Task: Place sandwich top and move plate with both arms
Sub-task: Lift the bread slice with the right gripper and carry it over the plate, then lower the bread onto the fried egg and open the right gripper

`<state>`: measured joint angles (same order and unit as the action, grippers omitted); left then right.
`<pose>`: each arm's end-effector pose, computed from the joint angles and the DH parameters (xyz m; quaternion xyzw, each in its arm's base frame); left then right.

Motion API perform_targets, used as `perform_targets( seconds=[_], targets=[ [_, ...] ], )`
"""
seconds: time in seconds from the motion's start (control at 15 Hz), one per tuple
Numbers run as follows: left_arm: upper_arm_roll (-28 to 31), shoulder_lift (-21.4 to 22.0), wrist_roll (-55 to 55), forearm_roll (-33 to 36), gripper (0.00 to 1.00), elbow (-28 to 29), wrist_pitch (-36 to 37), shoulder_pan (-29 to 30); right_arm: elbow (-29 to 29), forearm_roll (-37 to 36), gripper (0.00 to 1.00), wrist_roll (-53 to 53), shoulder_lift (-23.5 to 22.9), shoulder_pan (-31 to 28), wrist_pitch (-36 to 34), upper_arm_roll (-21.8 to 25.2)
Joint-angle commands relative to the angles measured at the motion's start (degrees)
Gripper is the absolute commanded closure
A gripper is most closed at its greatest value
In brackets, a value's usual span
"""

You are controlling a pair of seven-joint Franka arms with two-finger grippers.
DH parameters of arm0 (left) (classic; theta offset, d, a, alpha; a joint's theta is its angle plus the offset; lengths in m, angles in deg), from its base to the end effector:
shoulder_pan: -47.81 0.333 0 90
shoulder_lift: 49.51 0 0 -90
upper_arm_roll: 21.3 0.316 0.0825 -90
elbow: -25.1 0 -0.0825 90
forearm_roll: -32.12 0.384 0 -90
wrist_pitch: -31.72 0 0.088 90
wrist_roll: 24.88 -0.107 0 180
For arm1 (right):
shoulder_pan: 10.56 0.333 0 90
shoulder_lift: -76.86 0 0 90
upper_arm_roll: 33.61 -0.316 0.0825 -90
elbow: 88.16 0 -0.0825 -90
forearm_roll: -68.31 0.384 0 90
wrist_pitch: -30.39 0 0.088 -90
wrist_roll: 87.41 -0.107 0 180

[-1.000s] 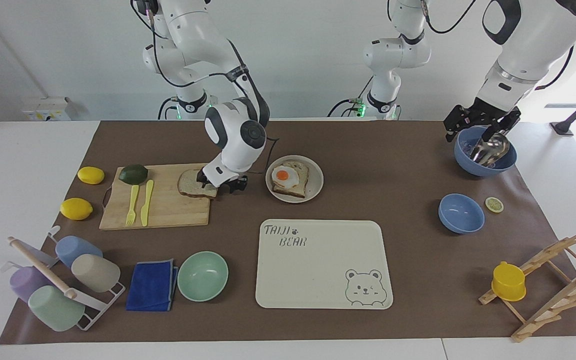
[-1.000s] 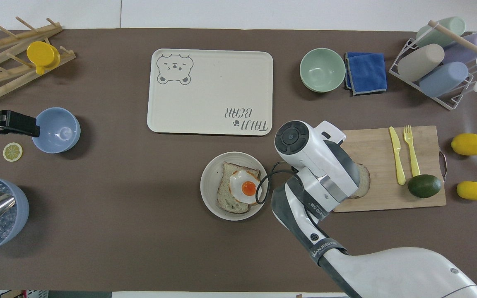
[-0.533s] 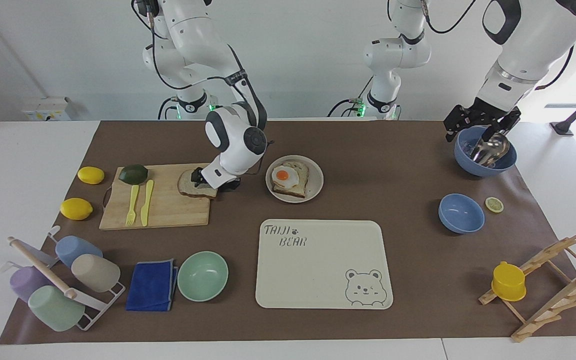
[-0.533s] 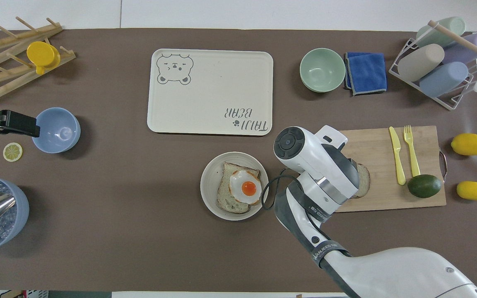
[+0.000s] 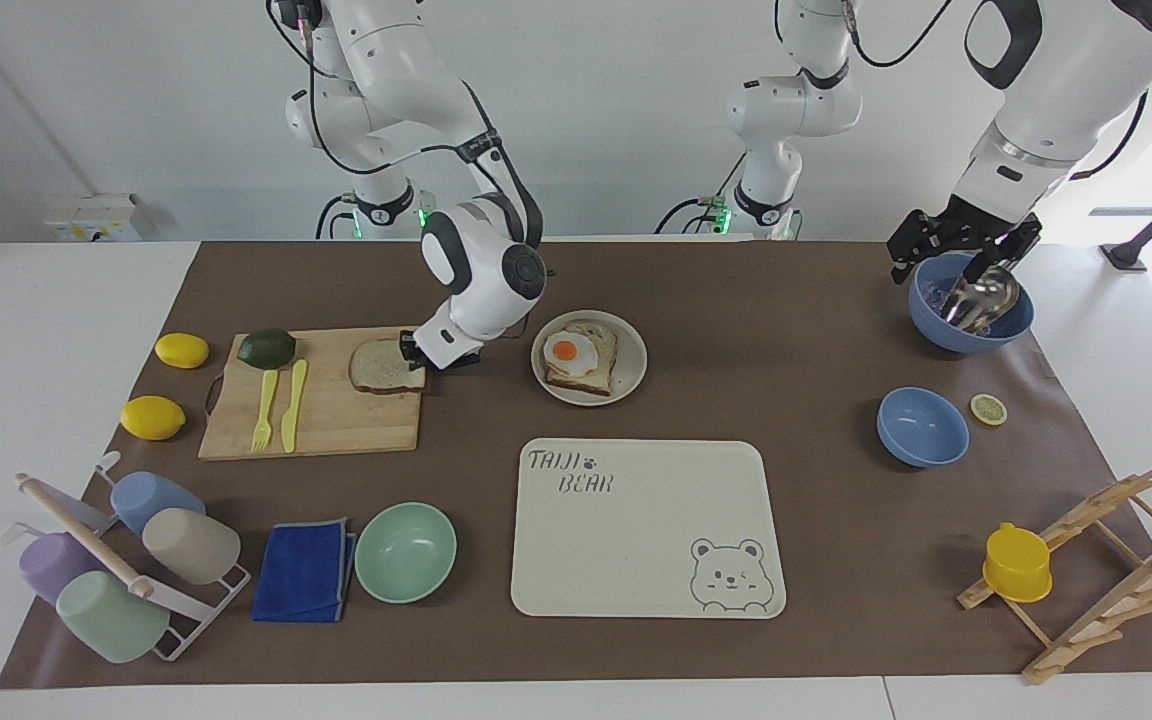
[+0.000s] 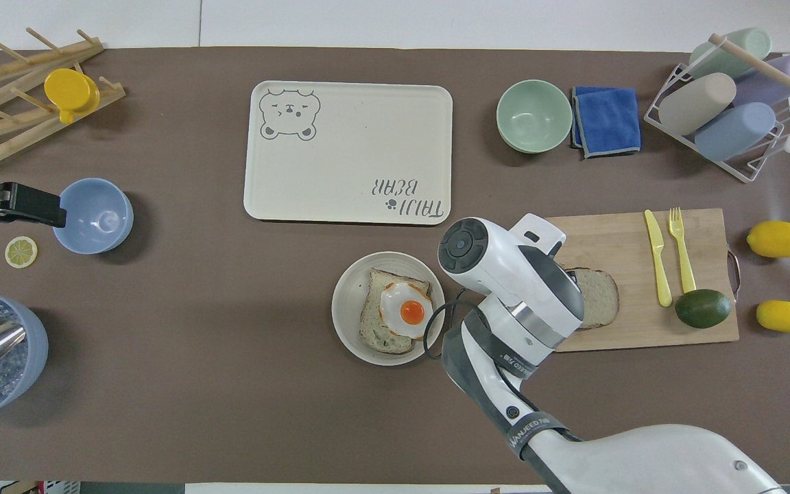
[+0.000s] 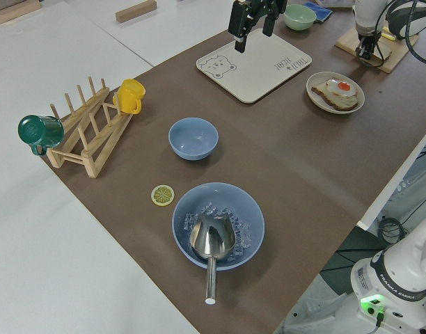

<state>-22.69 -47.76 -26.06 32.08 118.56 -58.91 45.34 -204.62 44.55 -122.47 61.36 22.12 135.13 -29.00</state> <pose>0.5438 -0.0370 0.6137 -0.9990 0.0439 0.0094 0.0002 0.4904 0.2252 0.2909 0.9532 0.0386 -0.0961 0.2841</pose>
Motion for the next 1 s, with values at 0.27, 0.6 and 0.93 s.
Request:
perform_targets(
  seconds=[0.27,0.6,0.93],
  targets=[
    [-0.45,1.5,-0.32,0.48,0.0,1.63,-0.34,0.62,23.69,5.28,1.0,1.05,-5.76,0.1,-12.45,-9.35],
    [-0.45,1.5,-0.32,0.48,0.0,1.72,-0.25,0.79,24.54,12.59,1.0,-8.68,-7.97,3.79,-0.61,-11.73],
    [-0.36,1.5,-0.14,0.48,0.0,1.55,-0.34,0.79,21.53,16.89,1.0,-11.61,-7.44,5.46,5.74,-11.99]
  ],
)
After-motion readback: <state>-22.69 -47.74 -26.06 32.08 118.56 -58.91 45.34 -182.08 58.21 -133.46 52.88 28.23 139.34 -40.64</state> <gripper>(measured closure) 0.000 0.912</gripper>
